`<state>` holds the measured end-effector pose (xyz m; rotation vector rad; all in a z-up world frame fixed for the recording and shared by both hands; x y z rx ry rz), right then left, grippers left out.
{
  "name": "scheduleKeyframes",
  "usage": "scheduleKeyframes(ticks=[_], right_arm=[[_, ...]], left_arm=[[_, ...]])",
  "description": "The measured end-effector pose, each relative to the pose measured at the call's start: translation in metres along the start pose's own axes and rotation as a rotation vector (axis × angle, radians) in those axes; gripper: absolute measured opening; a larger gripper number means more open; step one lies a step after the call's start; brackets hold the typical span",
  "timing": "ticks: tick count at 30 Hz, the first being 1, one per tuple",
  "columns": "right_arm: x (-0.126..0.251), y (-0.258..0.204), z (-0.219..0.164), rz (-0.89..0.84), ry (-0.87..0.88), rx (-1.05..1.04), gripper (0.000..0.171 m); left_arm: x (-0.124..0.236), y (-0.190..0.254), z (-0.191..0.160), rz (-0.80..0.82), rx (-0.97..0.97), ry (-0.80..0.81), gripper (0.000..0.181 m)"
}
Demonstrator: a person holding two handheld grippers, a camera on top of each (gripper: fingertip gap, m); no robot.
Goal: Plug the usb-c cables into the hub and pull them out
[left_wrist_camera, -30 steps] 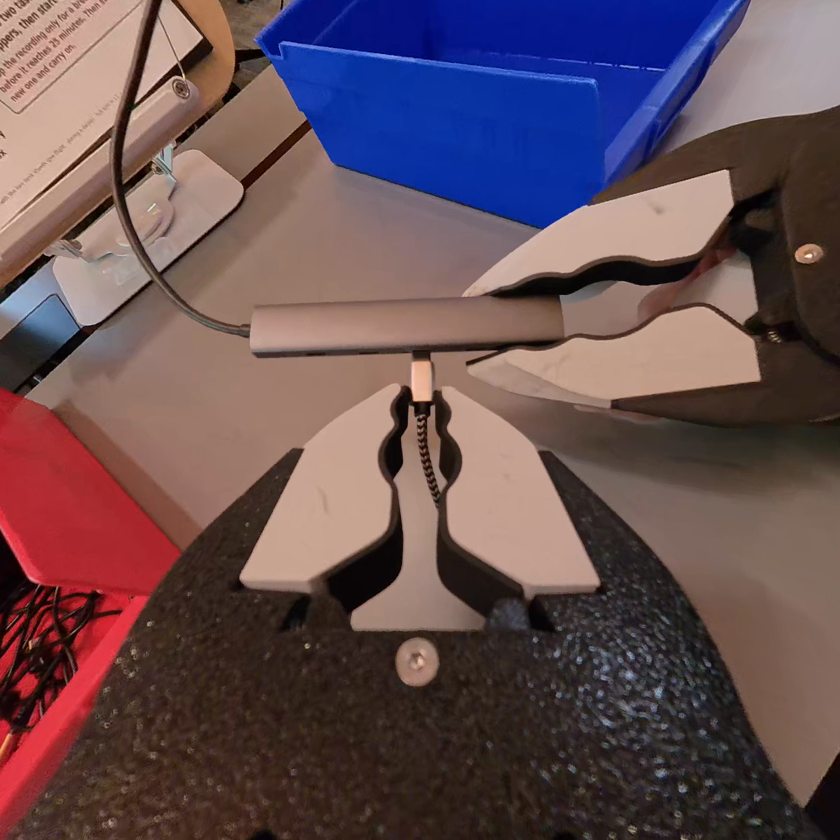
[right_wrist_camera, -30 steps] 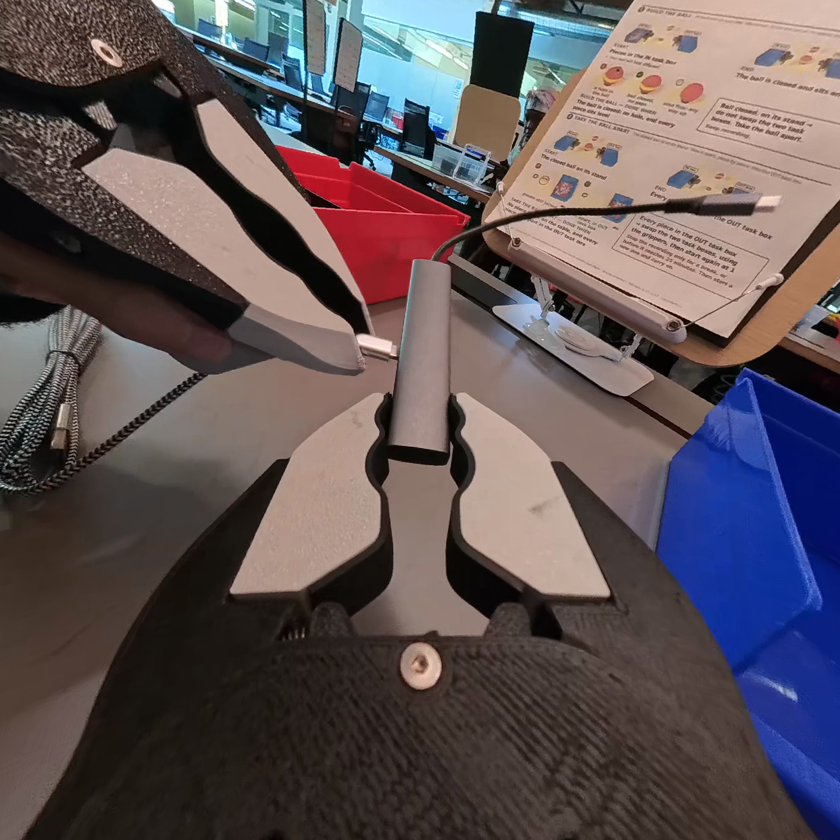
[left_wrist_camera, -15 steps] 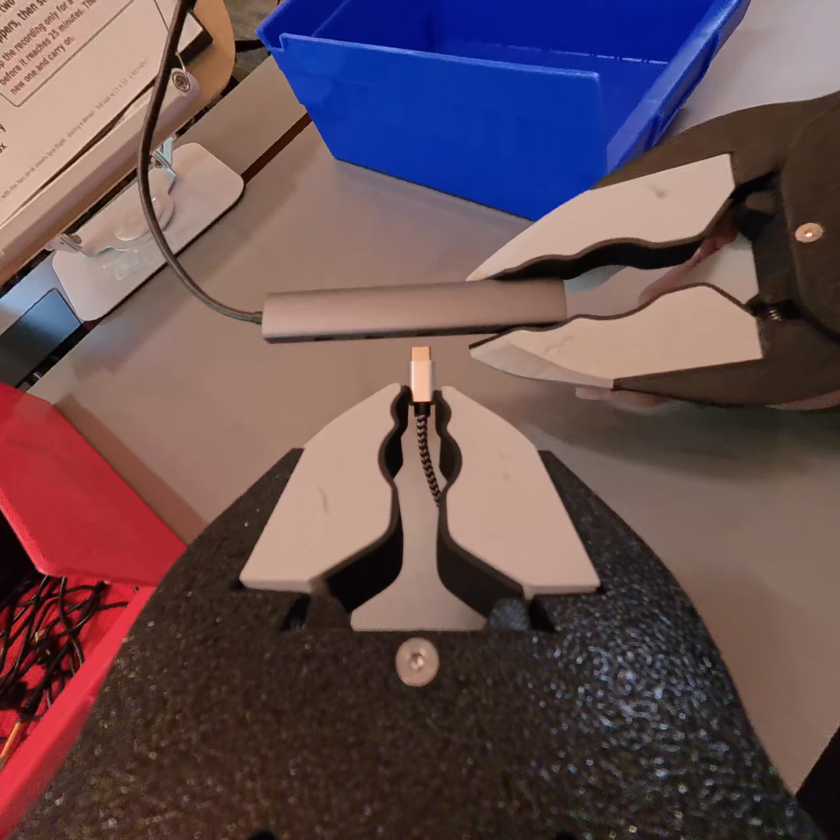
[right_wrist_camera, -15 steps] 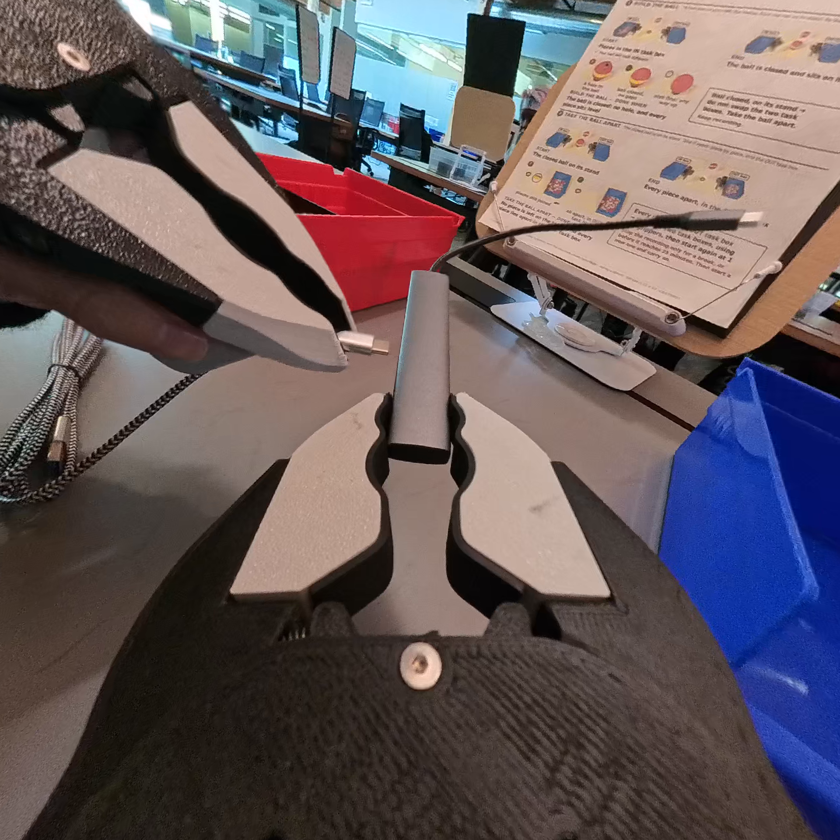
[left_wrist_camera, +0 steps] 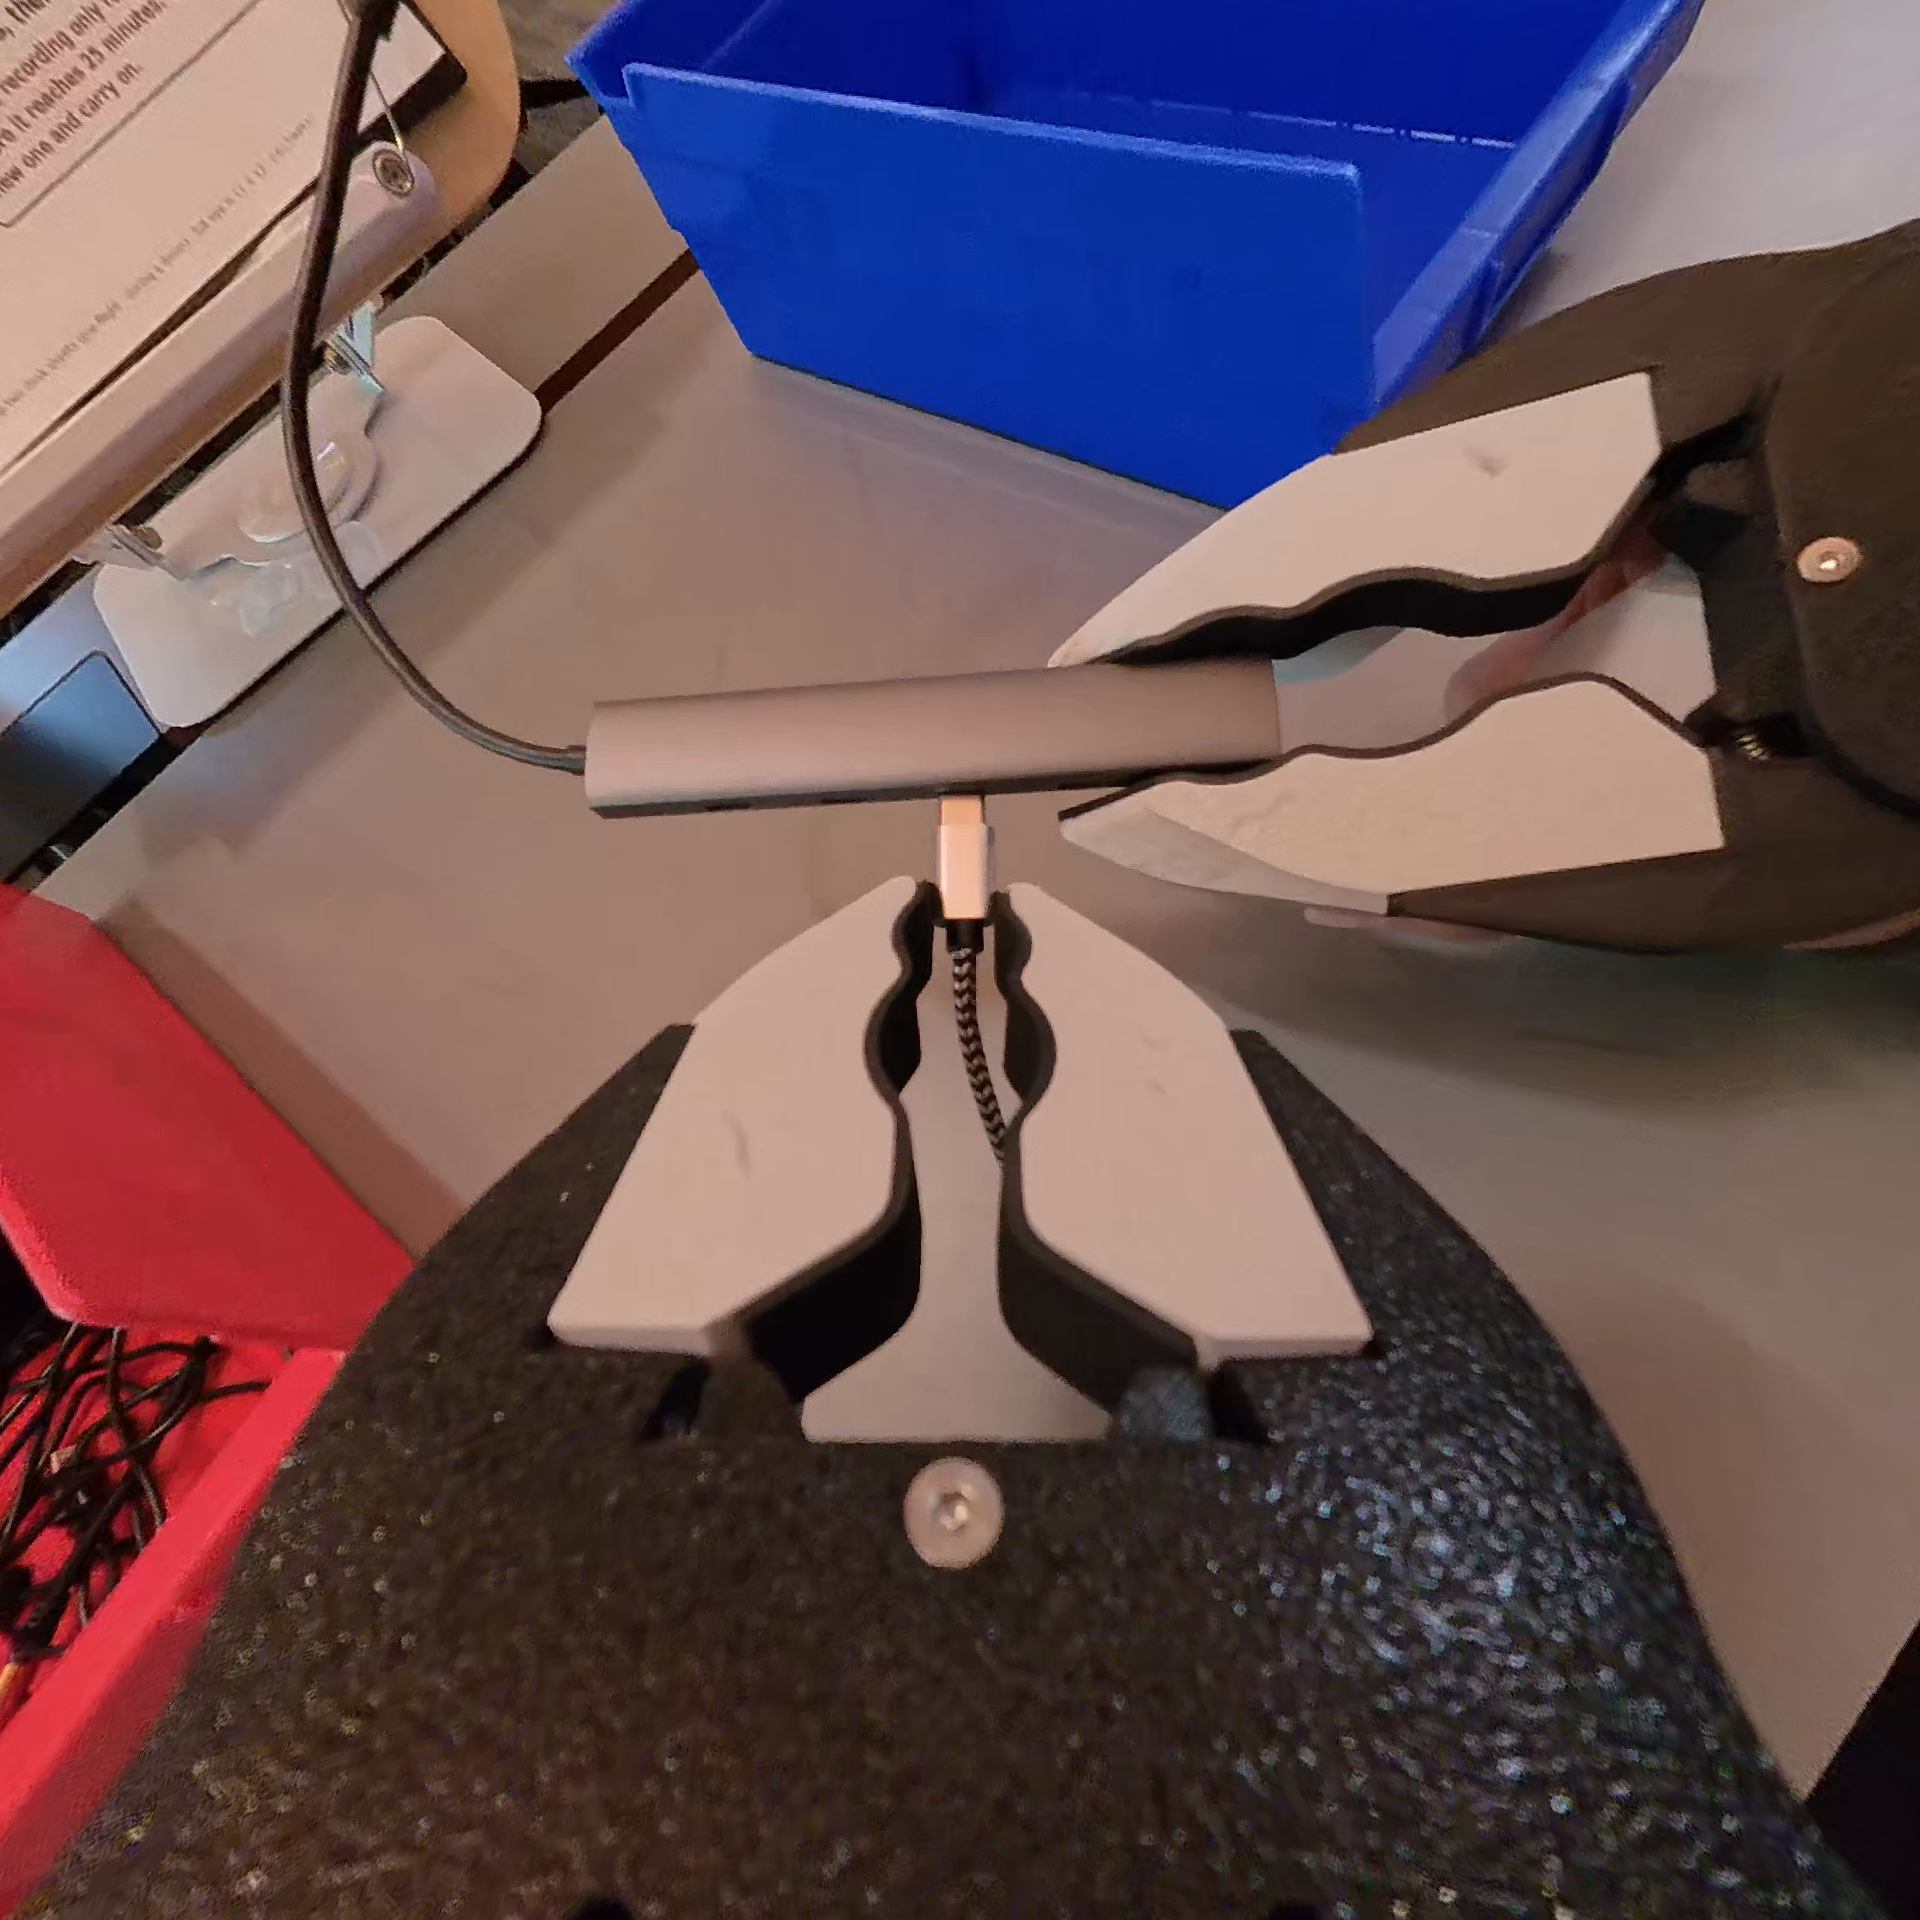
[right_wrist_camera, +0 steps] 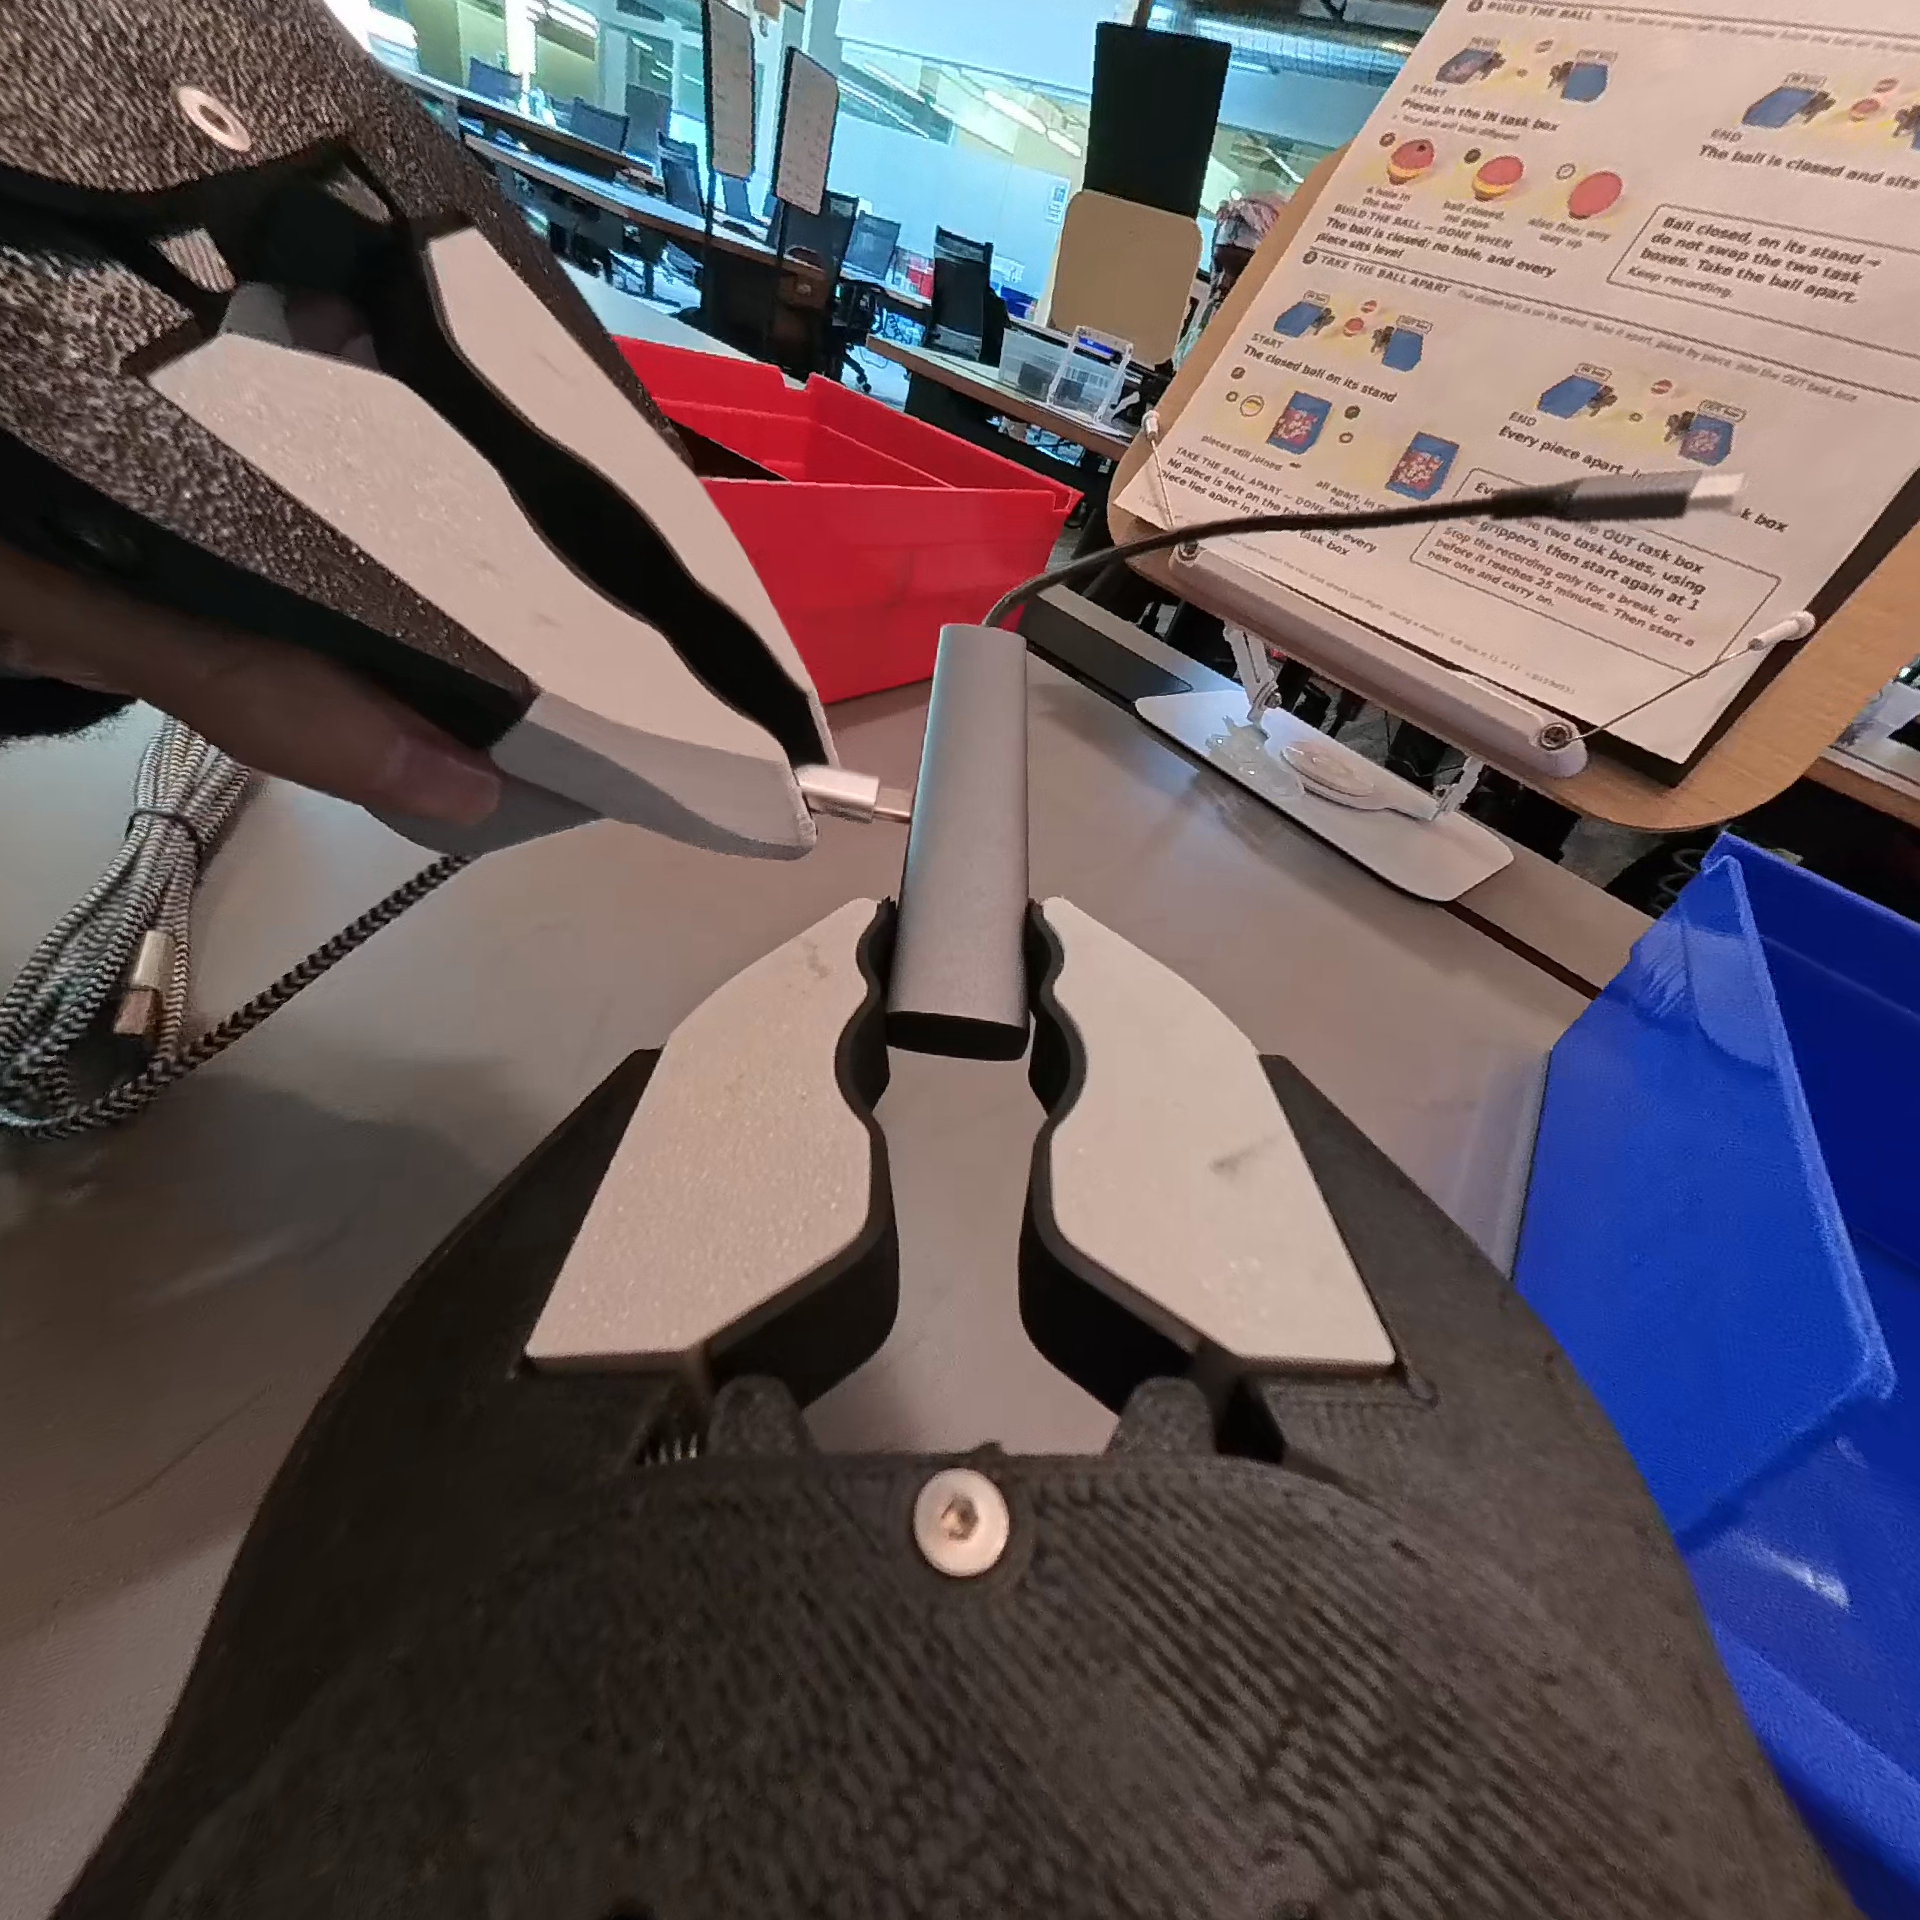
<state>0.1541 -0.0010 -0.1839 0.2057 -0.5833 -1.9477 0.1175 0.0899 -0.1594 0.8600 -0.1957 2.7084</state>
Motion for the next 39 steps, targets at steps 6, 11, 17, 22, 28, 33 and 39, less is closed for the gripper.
scheduleKeyframes(ticks=[6, 11, 17, 22, 28, 33, 39], right_arm=[[0.001, 0.0, 0.001, 0.021, 0.015, -0.009, 0.024], [0.001, 0.001, 0.0, 0.021, 0.017, -0.023, 0.024], [0.004, 0.004, 0.0, 0.07, 0.056, -0.082, 0.025], [0.003, 0.004, 0.0, 0.076, 0.048, -0.074, 0.026], [0.006, 0.011, -0.001, 0.052, 0.078, -0.13, 0.025], [0.008, 0.015, 0.0, 0.067, 0.117, -0.169, 0.026], [0.011, 0.017, 0.002, 0.019, 0.158, -0.18, 0.025]], left_arm=[[0.001, 0.002, 0.003, -0.001, 0.001, 0.024, 0.011], [-0.001, 0.002, 0.002, 0.001, 0.006, 0.045, 0.011], [-0.004, 0.003, 0.005, -0.012, 0.025, 0.141, 0.01], [-0.002, 0.002, 0.009, -0.001, 0.002, 0.195, 0.01], [-0.01, 0.005, 0.007, -0.015, 0.027, 0.213, 0.011], [-0.01, 0.007, 0.009, -0.007, 0.013, 0.25, 0.011], [-0.009, 0.01, 0.013, -0.025, 0.021, 0.304, 0.011]])
Point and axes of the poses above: each gripper's, where its closed fingertips meet, x back along the fingers, z out of its top, y = z × x across the jaws, the point moved 6 cm from there along x, back along the fingers, and after that the axes turned 13 degrees about x, right-handed, at the moved point
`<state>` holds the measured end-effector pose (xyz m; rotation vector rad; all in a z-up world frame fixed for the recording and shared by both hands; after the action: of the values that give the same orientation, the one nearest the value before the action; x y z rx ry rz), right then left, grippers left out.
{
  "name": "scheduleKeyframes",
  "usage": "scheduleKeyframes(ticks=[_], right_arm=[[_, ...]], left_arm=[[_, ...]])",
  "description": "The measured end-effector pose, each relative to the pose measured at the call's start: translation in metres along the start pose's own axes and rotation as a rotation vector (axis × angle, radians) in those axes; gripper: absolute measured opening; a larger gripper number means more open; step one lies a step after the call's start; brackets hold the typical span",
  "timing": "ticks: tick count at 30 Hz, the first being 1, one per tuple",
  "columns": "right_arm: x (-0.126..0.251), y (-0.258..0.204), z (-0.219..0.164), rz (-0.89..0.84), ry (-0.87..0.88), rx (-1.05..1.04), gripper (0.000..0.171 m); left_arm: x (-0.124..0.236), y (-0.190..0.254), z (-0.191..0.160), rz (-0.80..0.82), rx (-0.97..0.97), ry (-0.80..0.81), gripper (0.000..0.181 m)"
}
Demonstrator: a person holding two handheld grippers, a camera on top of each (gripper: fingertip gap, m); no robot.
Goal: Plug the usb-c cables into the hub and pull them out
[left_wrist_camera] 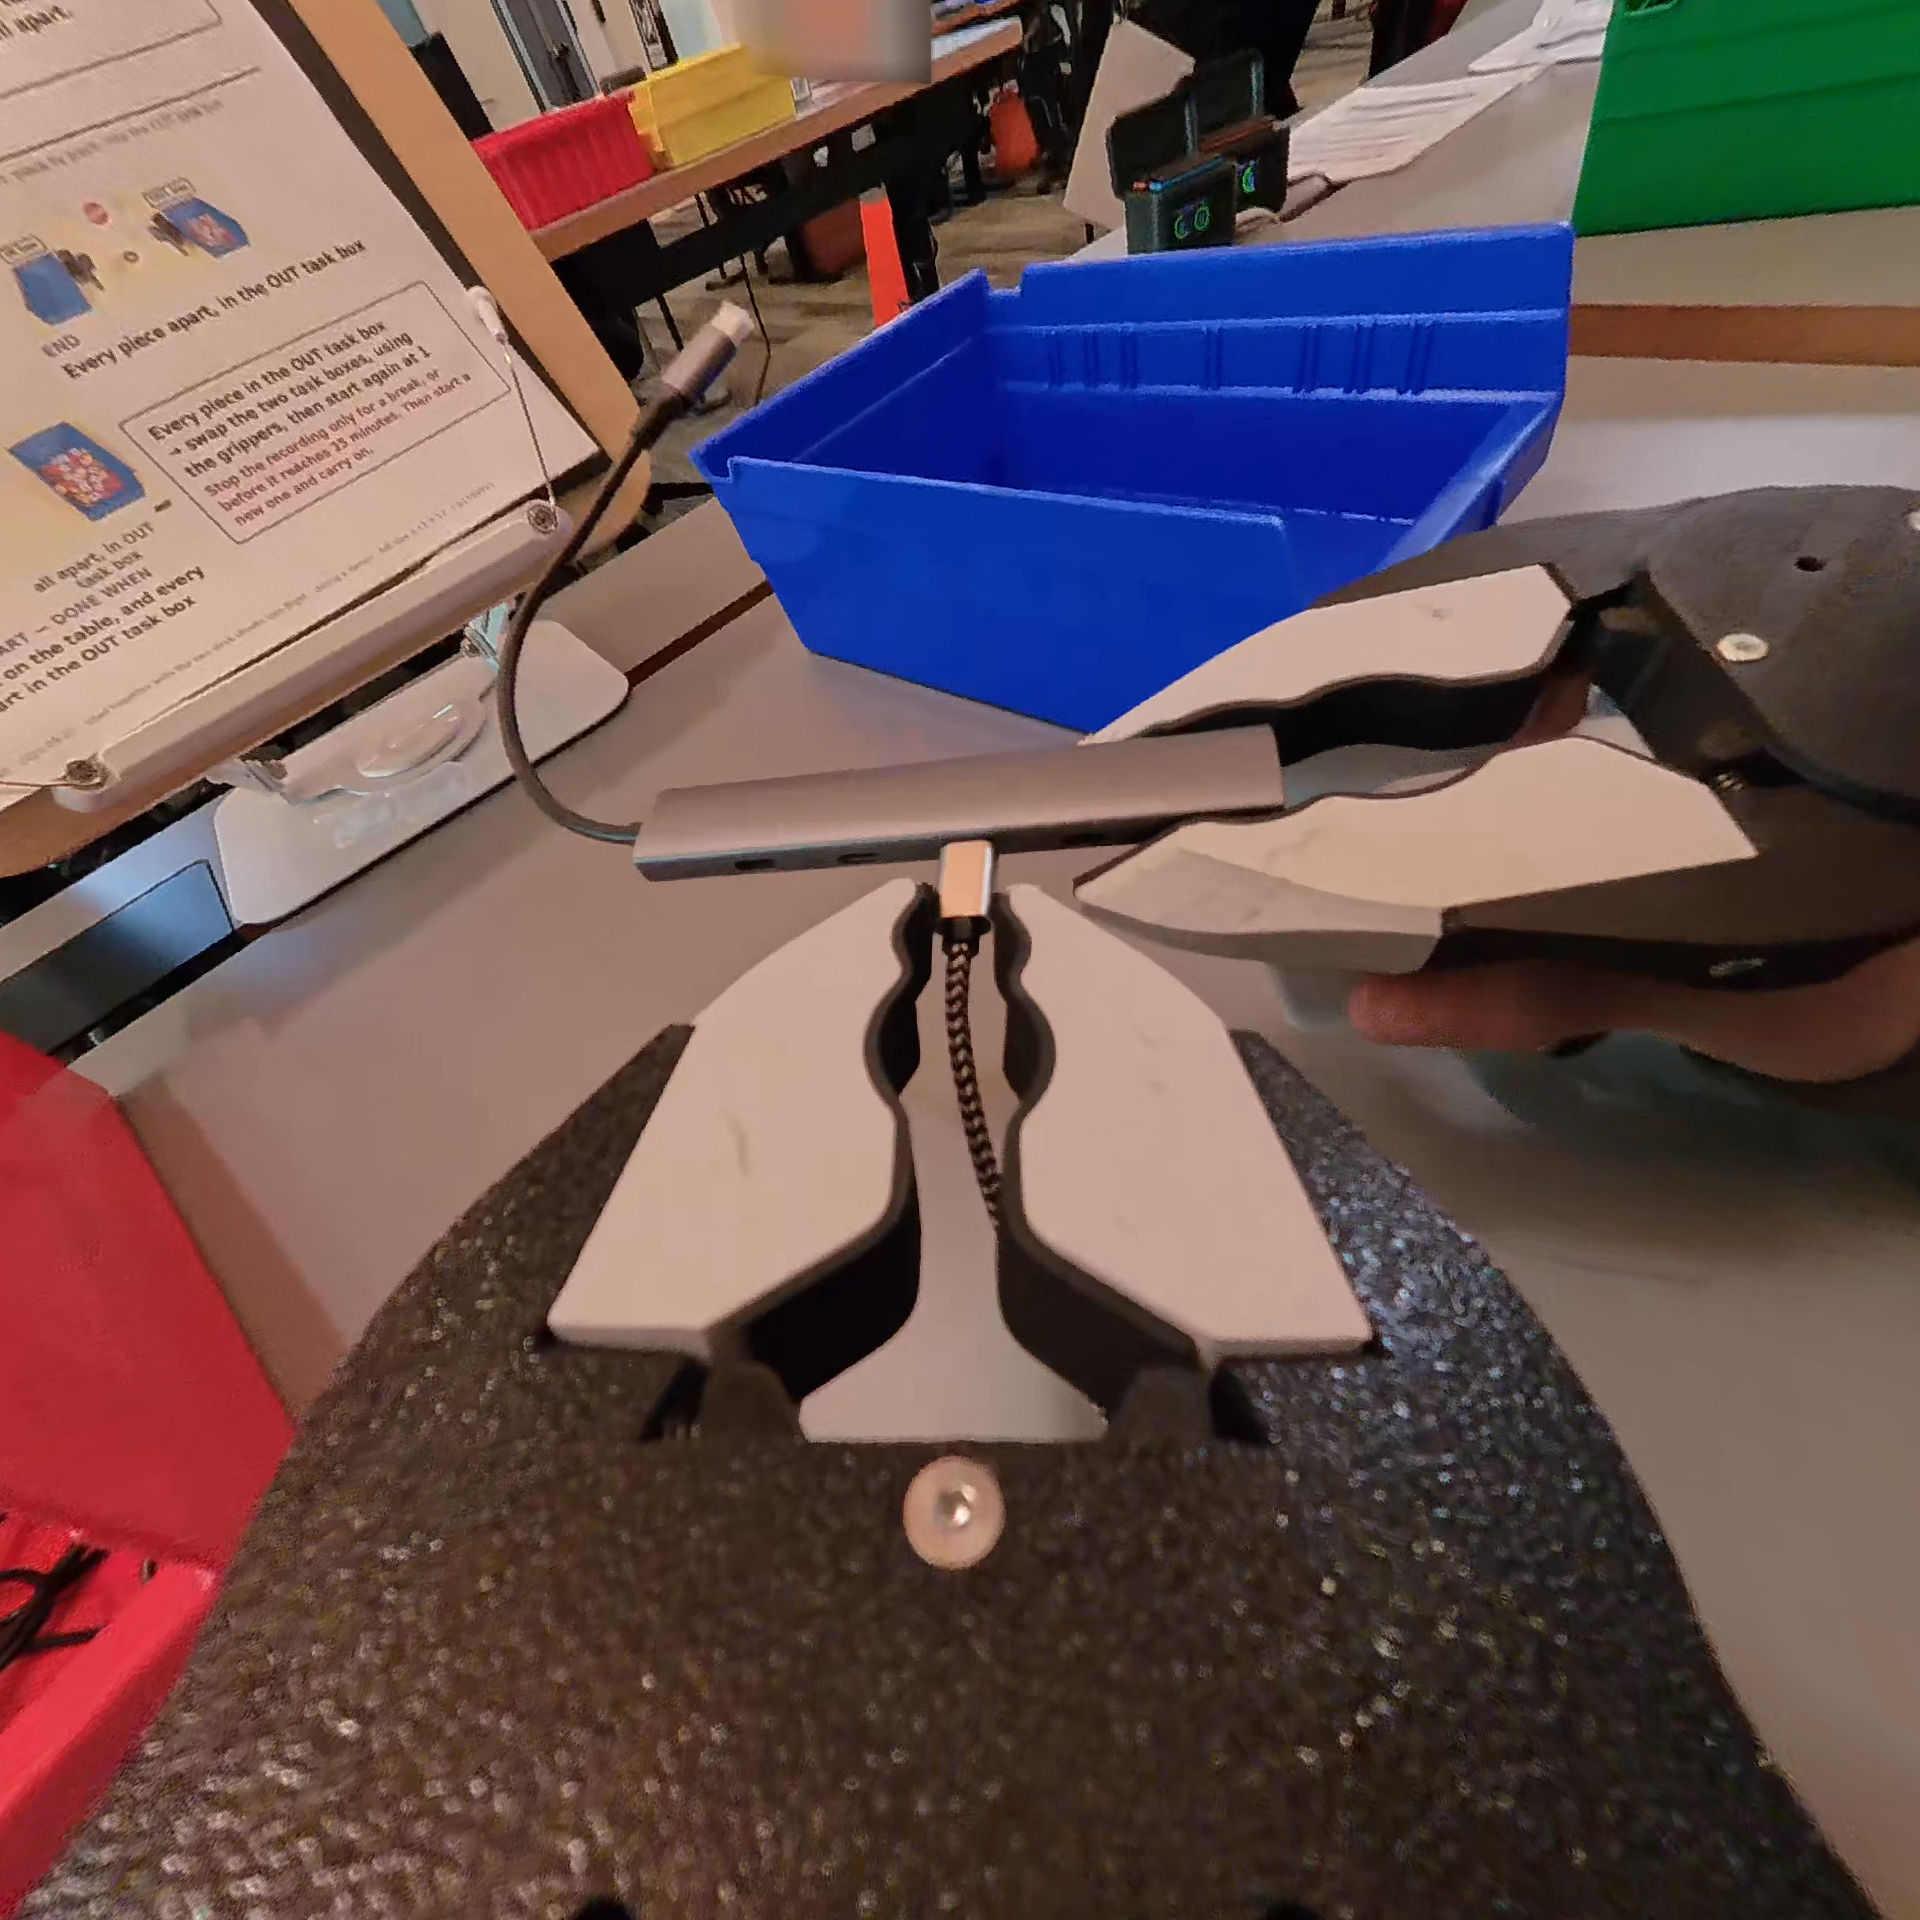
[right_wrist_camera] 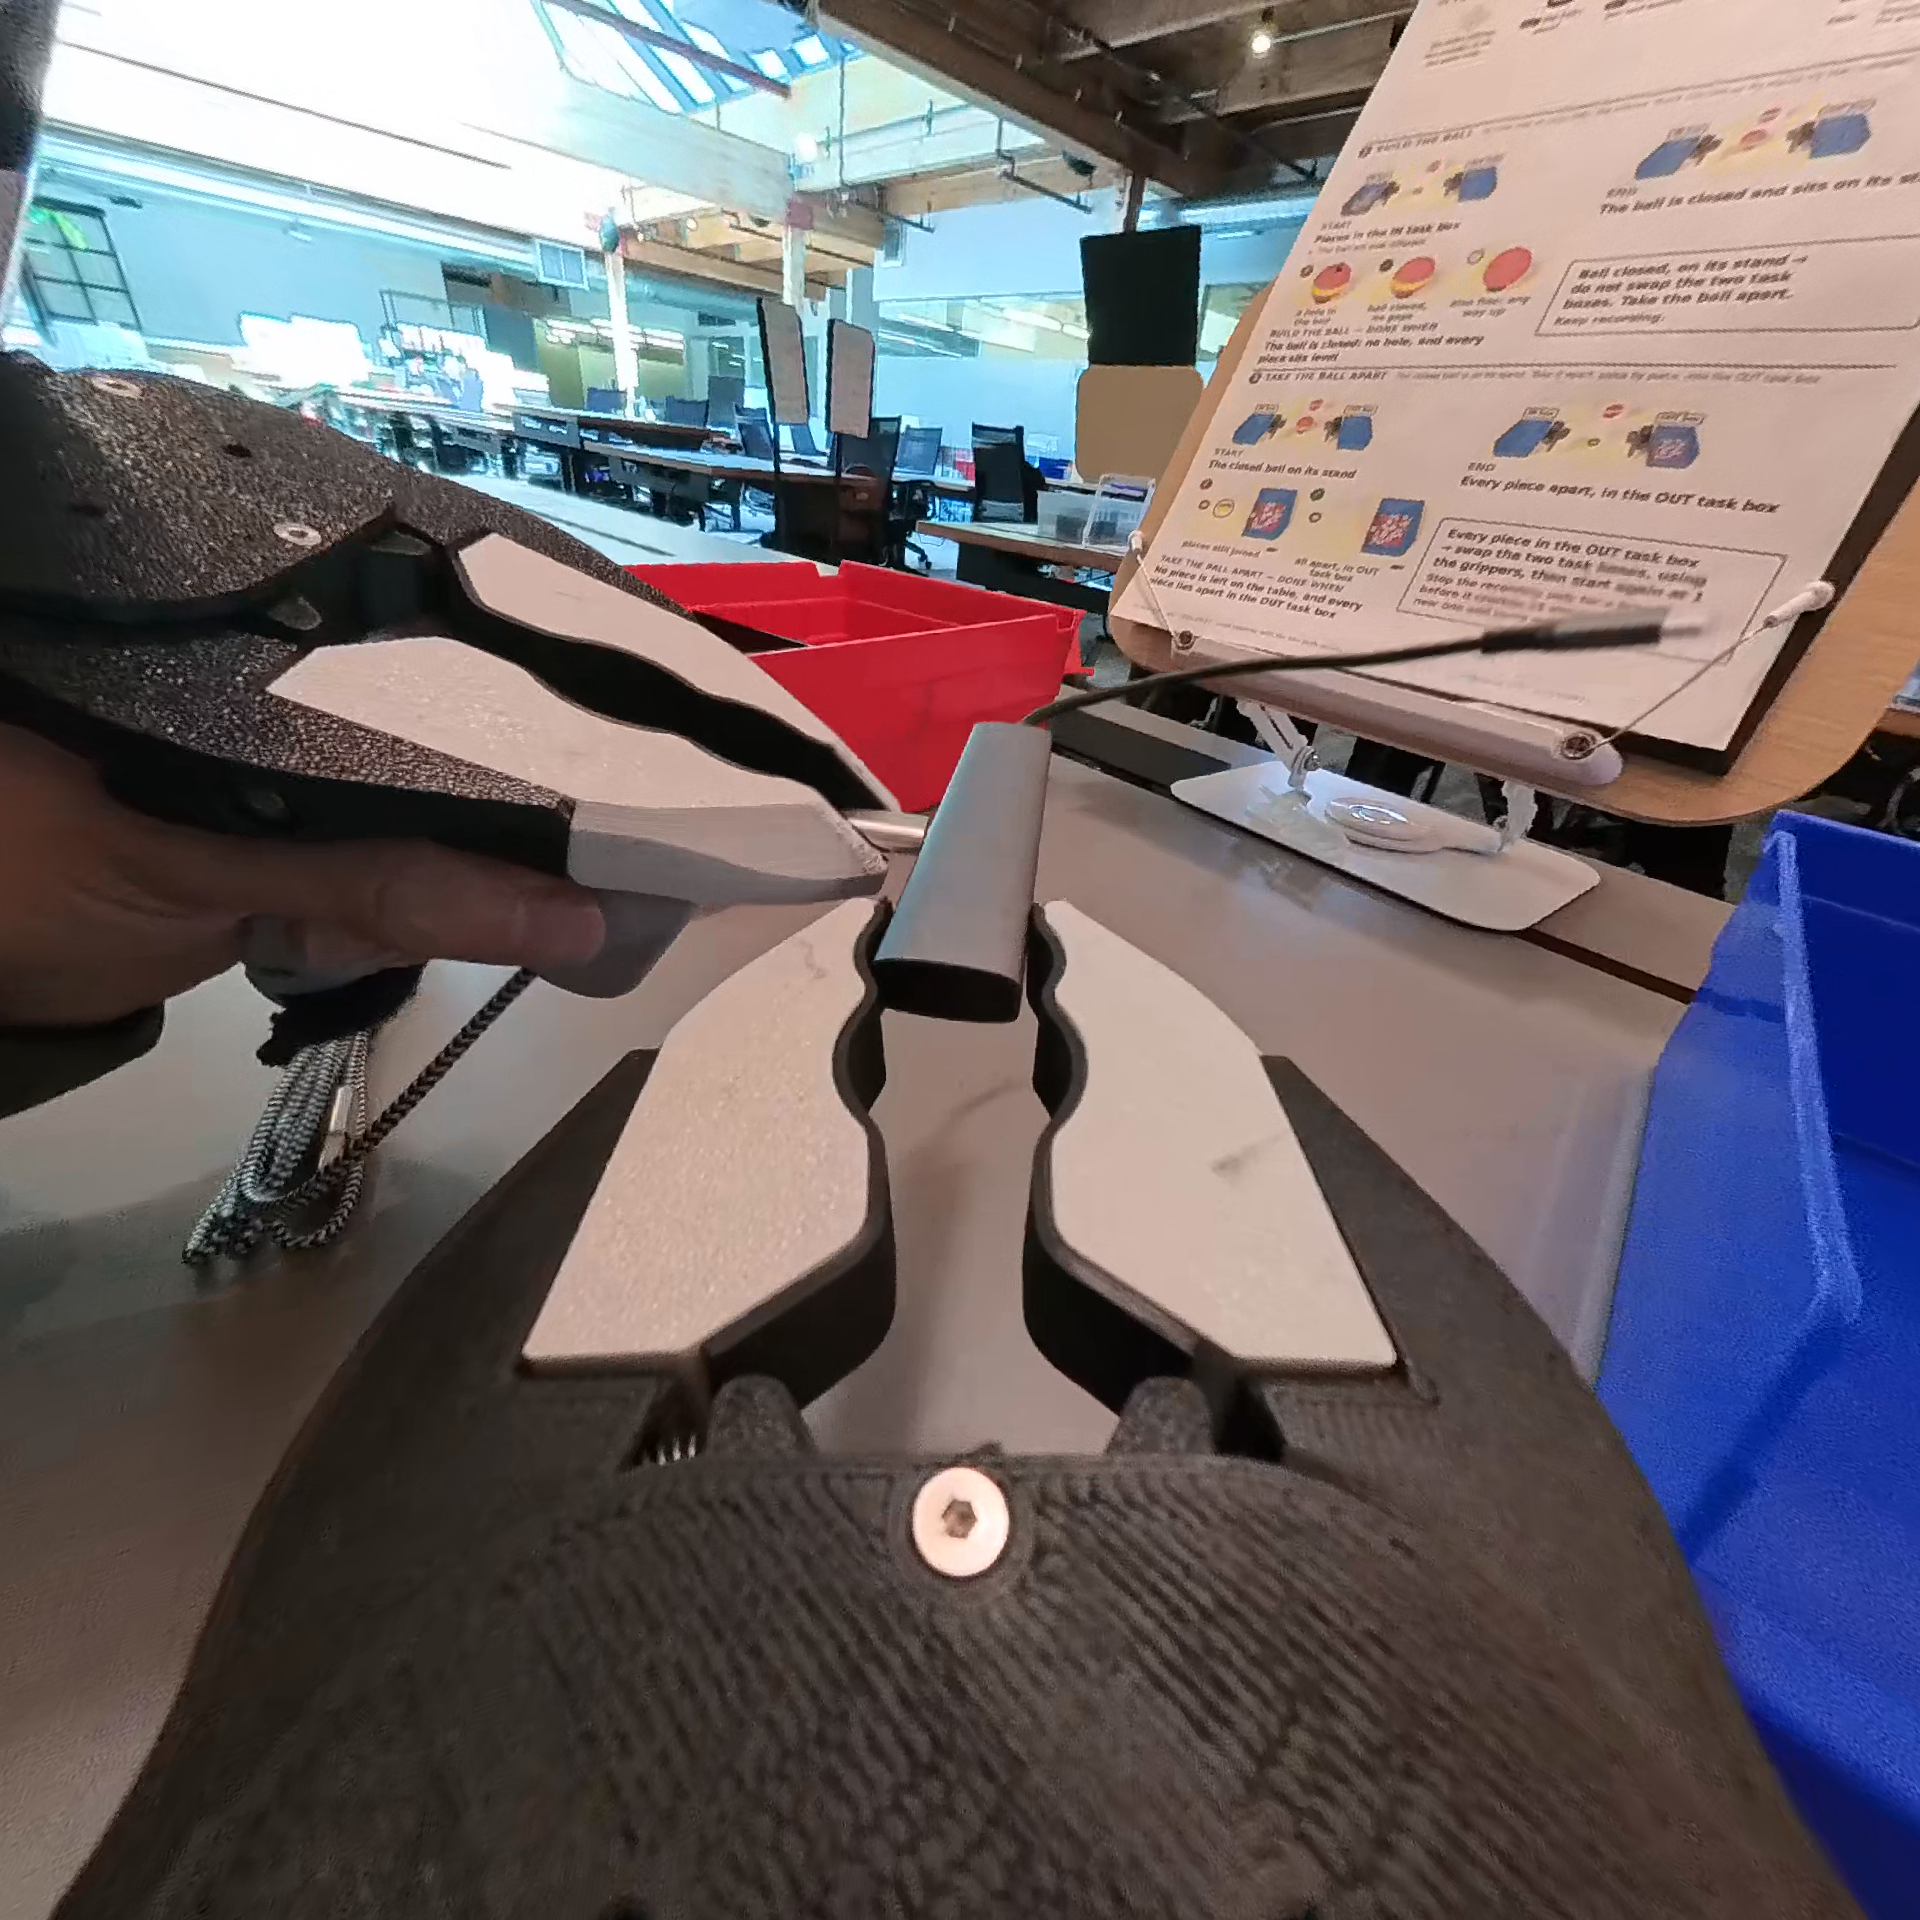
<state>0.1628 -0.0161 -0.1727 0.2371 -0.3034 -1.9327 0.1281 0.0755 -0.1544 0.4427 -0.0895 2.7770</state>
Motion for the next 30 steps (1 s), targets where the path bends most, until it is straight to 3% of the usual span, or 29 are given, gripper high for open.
scheduleKeyframes(ticks=[9, 20, 26, 30], right_arm=[[0.003, 0.001, 0.004, -0.059, 0.056, -0.029, 0.027], [0.005, 0.006, 0.003, -0.07, 0.057, -0.115, 0.036], [0.005, 0.004, 0.004, -0.01, 0.093, -0.206, 0.034], [0.007, 0.005, 0.005, -0.011, 0.126, -0.226, 0.03]], left_arm=[[0.0, 0.004, 0.004, -0.011, -0.006, 0.066, 0.011], [0.0, 0.011, 0.006, 0.027, -0.214, 0.115, 0.01], [0.004, 0.011, 0.008, 0.044, -0.371, 0.154, 0.01], [0.004, 0.008, 0.006, 0.053, -0.372, 0.153, 0.01]])
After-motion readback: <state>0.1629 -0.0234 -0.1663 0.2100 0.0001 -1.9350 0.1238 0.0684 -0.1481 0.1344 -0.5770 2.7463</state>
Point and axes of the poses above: each gripper's, where its closed fingertips meet, x back along the fingers, z out of its top, y = z × x across the jaws, the point moved 6 cm from there along x, back along the fingers, and after that the axes turned 13 degrees about x, right-handed, at the moved point
